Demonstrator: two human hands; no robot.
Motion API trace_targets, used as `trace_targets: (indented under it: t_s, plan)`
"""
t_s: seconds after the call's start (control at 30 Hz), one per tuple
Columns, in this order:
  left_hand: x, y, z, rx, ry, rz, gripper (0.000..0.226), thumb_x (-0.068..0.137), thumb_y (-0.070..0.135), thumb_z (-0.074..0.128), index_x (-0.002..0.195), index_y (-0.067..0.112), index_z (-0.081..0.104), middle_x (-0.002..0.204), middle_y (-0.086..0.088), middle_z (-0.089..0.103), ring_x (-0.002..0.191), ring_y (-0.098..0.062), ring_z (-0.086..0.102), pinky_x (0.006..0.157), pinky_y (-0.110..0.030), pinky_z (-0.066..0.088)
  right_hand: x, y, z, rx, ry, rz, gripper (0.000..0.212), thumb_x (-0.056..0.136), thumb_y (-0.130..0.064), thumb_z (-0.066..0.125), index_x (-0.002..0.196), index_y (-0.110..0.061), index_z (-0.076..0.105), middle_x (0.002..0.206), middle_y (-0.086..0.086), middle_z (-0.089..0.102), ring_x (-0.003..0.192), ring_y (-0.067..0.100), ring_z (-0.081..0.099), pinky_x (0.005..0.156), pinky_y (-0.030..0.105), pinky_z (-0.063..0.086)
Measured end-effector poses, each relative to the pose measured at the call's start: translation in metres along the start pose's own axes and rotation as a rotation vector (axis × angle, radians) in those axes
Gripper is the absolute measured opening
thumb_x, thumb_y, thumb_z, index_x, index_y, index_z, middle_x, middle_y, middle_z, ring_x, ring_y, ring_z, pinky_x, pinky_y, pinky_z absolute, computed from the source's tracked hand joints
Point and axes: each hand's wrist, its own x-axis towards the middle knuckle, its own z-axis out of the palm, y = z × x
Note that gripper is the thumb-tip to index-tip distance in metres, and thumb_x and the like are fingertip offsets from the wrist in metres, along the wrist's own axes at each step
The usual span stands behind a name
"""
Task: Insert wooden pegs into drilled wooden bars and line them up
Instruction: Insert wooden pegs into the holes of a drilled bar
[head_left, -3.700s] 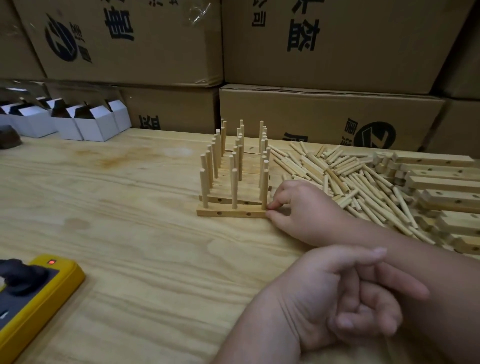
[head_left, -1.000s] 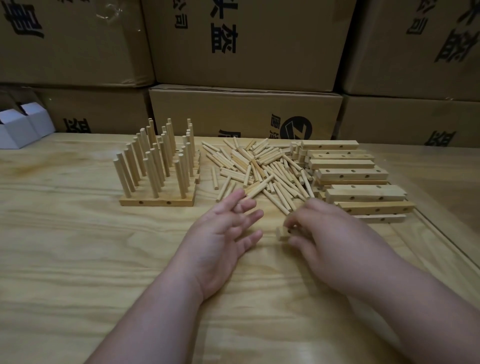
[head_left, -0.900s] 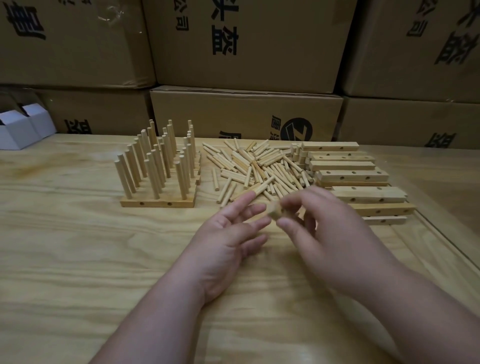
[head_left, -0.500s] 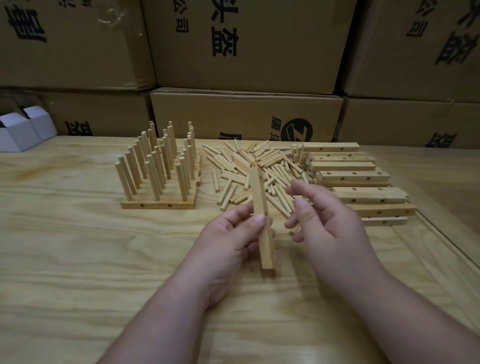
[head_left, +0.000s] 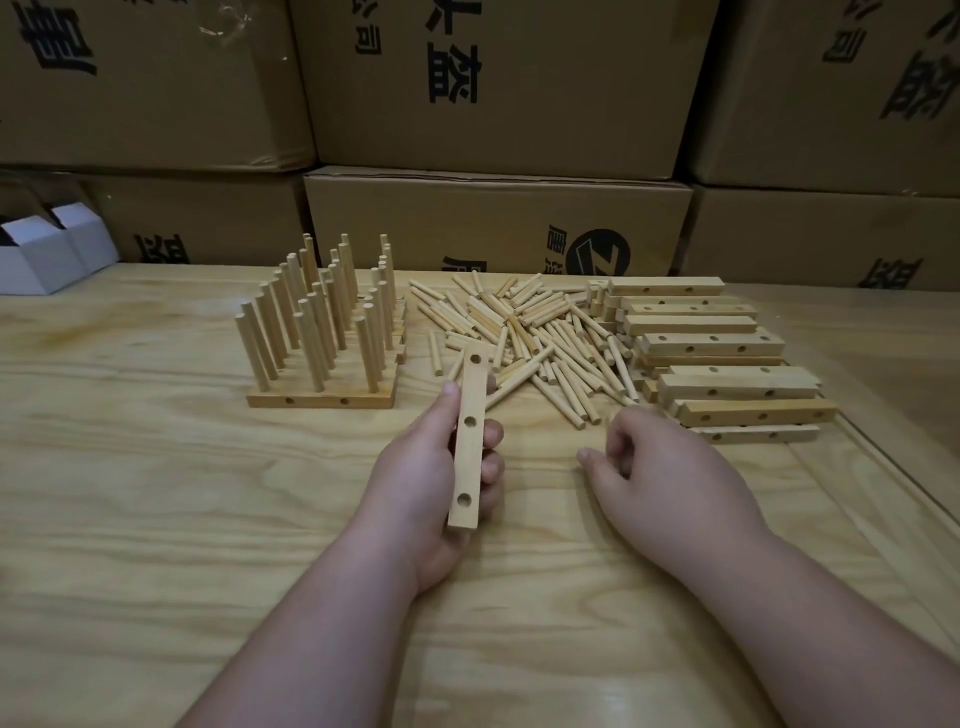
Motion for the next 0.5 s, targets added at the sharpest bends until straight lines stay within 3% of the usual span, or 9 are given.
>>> trace_targets:
  t_s: [0.17,0.37,0.5]
  plan:
    - [-0.0003,-0.0009,-0.0005,-0.007,-0.048,-0.005,0.038,0.104,0.037,0.047,0.104,0.010,0.074,0.069,-0.002,0.053,0.051,-0.013,0.043,0.041,-0.022,0.034,0.0013,0.0002,-0.0043,-0.089,-0.027,0.114,0.030,0.088,-0.052,0.054,0.109,-0.030,0.056,0.078,-0.013,0.059,0.081,0.019,0.057,0.061,0.030,0.037]
    - [-0.0014,0.0022,-0.0007,-0.088,-0.077,-0.023,0.028,0.096,0.025,0.037,0.102,0.010,0.060,0.068,-0.003,0.046,0.048,-0.015,0.038,0.043,-0.024,0.028,0.0026,0.0033,-0.0106,-0.058,-0.030,0.100,0.026,0.084,-0.037,0.054,0.108,-0.035,0.044,0.067,-0.010,0.054,0.062,0.012,0.049,0.046,0.027,0.033]
    - [-0.0008,0.0007,-0.0010,-0.070,-0.051,-0.022,0.039,0.105,0.041,0.041,0.104,0.011,0.067,0.065,-0.001,0.046,0.047,-0.013,0.037,0.039,-0.022,0.029,0.0010,0.0018,-0.0082,0.073,0.046,0.045,0.018,0.082,-0.033,0.057,0.096,-0.035,0.067,0.062,-0.016,0.058,0.061,0.003,0.055,0.050,0.021,0.042]
